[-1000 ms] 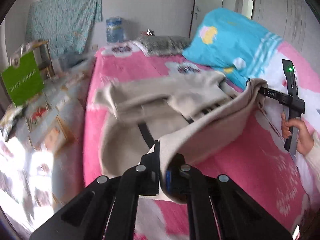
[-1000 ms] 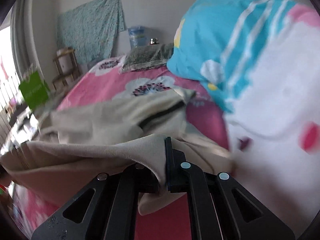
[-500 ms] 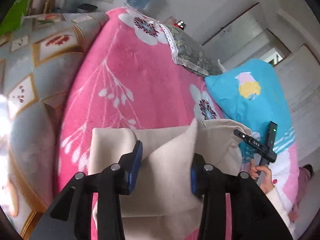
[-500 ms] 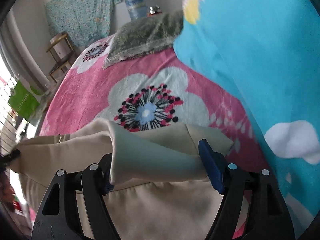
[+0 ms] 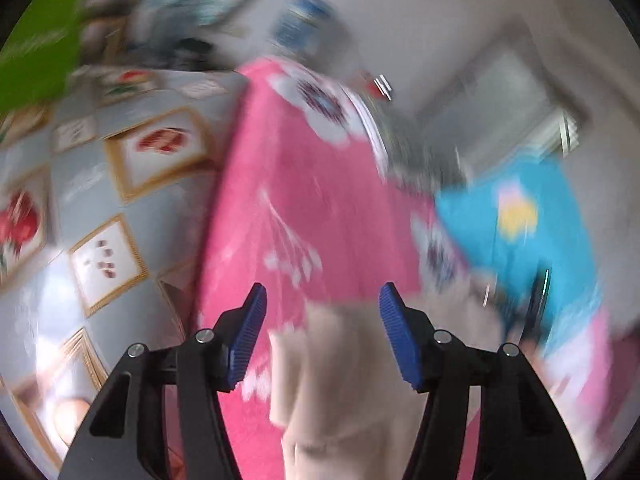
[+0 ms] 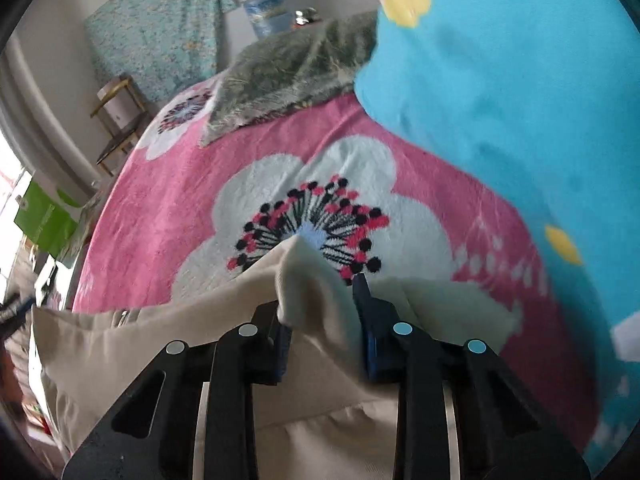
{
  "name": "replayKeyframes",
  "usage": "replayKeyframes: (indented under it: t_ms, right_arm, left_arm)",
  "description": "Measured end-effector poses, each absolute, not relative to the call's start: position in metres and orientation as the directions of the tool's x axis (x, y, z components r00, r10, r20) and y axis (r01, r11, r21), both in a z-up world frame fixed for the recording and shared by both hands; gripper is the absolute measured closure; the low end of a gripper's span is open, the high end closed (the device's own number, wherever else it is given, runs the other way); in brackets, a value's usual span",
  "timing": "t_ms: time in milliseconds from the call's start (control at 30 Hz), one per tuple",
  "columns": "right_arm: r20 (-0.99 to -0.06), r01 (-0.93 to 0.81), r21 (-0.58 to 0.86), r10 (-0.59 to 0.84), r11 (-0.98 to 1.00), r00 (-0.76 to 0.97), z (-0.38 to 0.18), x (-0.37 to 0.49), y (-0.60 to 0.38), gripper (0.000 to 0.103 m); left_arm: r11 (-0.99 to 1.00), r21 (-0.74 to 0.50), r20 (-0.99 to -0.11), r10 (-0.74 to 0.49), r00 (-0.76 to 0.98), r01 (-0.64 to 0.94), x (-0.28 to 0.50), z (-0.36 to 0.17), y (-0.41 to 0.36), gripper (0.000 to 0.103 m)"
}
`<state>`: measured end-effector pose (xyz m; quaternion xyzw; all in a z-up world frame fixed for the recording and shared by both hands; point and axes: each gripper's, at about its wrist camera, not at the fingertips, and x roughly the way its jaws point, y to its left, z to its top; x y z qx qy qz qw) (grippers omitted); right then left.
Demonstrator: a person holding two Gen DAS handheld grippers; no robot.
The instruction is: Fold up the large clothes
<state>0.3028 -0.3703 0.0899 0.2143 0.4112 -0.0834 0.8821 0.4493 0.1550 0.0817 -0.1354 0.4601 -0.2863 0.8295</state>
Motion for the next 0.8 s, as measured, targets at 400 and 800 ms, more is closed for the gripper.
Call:
replayKeyframes:
  t_ms: [400, 800]
  right_arm:
    - [-0.733, 0.324, 0.469, 0.156, 0.822, 0.663, 0.119, 0.294, -0.402, 0.095]
    - [-0.795, 0.492, -0.044, -0.329, 0.869, 0.510, 0.104, 0.282, -0.398, 0.014]
  left_arm:
    - [0.889, -0.309, -0.644, -0.458, 0.613, 0.339, 0.413, 0.071, 0.126, 0.098]
    - [0.979, -0.198, -0.787, -0.190, 0.587, 0.052, 0.432, 0.040, 0.152, 0.042]
